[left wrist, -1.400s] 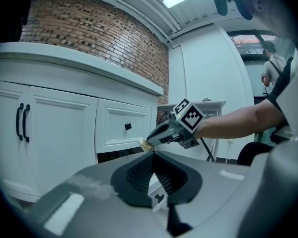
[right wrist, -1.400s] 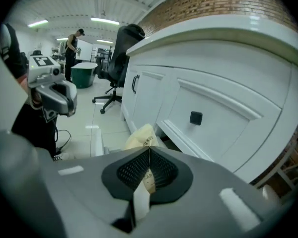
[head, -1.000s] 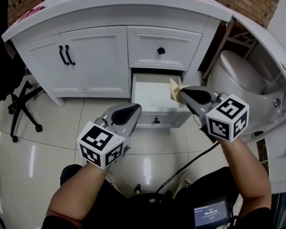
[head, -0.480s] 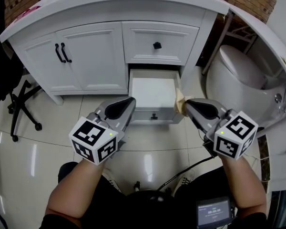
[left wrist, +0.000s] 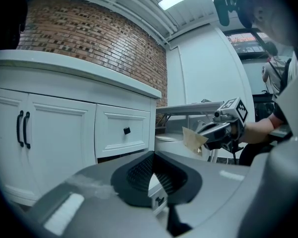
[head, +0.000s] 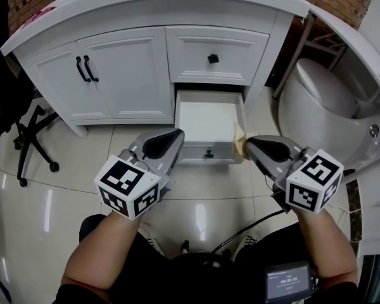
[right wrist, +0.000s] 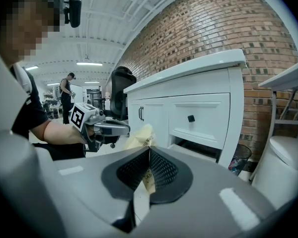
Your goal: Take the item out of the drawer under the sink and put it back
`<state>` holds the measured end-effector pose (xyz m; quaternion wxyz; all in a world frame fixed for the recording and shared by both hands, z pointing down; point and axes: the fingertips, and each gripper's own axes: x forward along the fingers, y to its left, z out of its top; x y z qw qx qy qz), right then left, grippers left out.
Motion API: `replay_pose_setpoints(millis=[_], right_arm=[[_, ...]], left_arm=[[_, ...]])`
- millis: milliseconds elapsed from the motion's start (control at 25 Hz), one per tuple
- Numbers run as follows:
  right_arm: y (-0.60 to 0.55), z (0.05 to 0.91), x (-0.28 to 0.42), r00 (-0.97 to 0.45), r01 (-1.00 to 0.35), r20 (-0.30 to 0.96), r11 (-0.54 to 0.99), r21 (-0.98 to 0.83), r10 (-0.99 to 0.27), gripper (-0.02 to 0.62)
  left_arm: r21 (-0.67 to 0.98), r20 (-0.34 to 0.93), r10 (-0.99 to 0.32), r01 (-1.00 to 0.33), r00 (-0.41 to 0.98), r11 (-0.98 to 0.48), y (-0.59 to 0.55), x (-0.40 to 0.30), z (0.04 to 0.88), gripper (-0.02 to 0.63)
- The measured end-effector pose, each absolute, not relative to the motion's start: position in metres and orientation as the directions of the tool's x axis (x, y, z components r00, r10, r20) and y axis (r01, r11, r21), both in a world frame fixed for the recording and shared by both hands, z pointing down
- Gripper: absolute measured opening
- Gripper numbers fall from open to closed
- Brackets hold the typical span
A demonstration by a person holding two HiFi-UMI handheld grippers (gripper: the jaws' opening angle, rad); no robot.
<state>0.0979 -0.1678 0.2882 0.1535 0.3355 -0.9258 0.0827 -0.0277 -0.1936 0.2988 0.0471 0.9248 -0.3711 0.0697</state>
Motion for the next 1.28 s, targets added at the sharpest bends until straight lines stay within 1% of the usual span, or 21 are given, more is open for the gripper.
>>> replay_pose_setpoints(millis=[1280], right_arm=[[-0.1724,0.2949,0.0966,-0.716,-0.657,0.356,0.752,-0.051,-0.601,0.009]], left_arm=[[0.037,0.167,-0.676,-0.69,0.718,-0.723,-0.1917,-0.0261,0.2991,0.005]])
